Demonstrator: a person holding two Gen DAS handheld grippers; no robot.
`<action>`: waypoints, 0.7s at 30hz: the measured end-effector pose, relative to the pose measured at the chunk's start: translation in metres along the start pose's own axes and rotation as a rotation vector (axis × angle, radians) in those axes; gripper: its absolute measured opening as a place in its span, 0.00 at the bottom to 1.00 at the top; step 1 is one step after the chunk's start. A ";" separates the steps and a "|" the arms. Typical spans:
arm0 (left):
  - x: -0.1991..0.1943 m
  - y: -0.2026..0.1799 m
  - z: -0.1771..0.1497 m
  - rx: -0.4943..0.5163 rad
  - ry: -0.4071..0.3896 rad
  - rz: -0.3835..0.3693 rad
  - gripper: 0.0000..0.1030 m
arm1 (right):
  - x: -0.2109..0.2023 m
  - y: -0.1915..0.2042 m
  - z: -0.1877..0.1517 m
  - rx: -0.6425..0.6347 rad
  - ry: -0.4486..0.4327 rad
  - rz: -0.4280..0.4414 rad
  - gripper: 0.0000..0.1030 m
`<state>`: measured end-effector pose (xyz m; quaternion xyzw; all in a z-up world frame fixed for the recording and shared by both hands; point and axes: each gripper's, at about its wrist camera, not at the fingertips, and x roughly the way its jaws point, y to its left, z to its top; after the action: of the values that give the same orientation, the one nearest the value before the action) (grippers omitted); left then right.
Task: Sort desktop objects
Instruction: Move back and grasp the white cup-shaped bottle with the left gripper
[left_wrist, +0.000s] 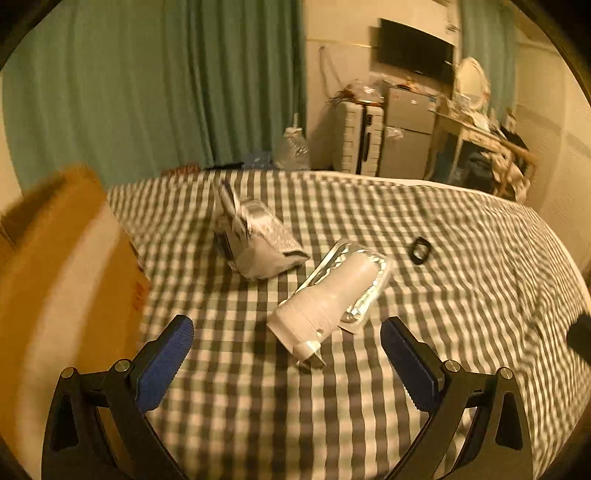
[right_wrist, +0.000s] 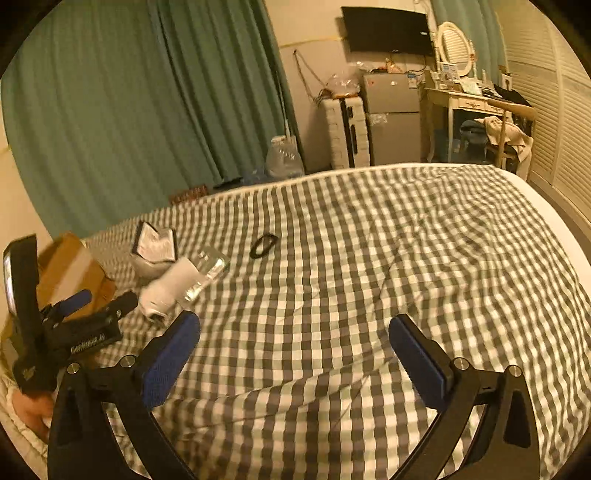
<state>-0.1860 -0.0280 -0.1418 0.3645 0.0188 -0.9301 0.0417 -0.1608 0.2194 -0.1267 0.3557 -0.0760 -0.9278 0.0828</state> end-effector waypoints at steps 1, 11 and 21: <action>0.009 0.003 -0.002 -0.028 -0.002 -0.003 1.00 | 0.008 0.001 -0.003 0.007 0.007 -0.006 1.00; 0.077 0.014 0.008 -0.026 0.170 -0.173 0.62 | 0.054 -0.007 -0.002 0.025 0.092 -0.031 1.00; 0.069 0.046 0.024 -0.080 0.149 -0.178 0.49 | 0.120 0.033 0.036 -0.023 0.083 -0.031 0.94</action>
<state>-0.2490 -0.0795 -0.1714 0.4275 0.0914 -0.8990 -0.0281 -0.2698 0.1653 -0.1720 0.3941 -0.0564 -0.9142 0.0756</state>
